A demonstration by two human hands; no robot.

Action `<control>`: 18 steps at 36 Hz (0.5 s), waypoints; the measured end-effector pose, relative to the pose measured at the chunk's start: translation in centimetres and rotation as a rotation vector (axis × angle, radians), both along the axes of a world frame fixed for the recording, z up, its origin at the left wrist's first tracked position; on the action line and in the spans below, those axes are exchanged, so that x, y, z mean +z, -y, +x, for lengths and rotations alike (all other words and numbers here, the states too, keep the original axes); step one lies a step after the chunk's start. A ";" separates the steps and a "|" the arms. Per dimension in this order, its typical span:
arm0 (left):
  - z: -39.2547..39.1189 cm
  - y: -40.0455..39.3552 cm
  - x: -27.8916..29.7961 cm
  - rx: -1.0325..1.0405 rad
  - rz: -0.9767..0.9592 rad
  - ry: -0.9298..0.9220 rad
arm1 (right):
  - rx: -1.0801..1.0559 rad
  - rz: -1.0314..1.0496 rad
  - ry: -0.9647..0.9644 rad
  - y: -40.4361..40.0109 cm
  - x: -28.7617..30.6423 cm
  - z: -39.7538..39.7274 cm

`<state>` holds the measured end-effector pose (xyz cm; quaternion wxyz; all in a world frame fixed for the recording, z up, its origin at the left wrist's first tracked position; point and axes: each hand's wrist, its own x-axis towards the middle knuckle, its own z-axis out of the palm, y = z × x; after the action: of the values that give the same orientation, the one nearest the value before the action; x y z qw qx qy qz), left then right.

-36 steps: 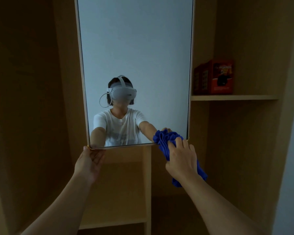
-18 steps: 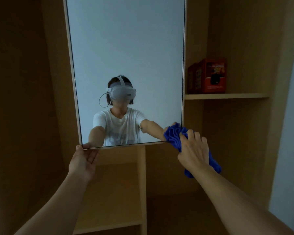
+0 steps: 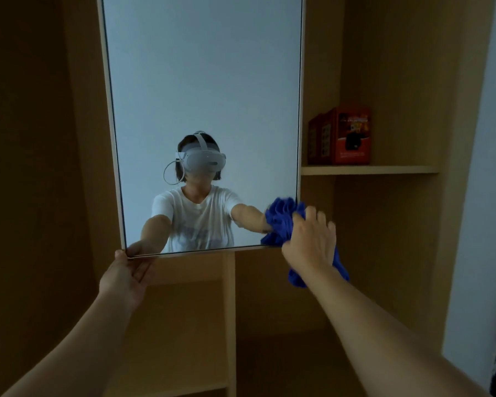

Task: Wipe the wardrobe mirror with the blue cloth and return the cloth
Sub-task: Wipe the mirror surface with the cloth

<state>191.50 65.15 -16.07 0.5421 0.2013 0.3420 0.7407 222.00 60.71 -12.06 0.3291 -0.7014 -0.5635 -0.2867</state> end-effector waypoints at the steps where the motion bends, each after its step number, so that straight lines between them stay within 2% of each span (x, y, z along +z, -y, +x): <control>1: 0.0 0.0 0.1 0.005 -0.002 0.001 | 0.010 -0.039 -0.016 0.2 -1.5 0.0; 4: 0.2 0.2 0.3 0.016 -0.001 -0.021 | 0.028 -0.090 -0.038 0.3 -4.8 0.2; 7: 0.2 0.3 0.4 0.019 0.012 -0.025 | 0.014 -0.058 -0.029 0.0 -4.1 0.2; 18: 0.1 -0.6 -0.2 -0.001 -0.004 -0.048 | -0.007 0.142 -0.016 -1.7 7.6 0.0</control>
<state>191.61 65.71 -16.22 0.5348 0.2180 0.3563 0.7345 221.97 62.38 -4.47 0.3813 -0.6807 -0.5366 -0.3214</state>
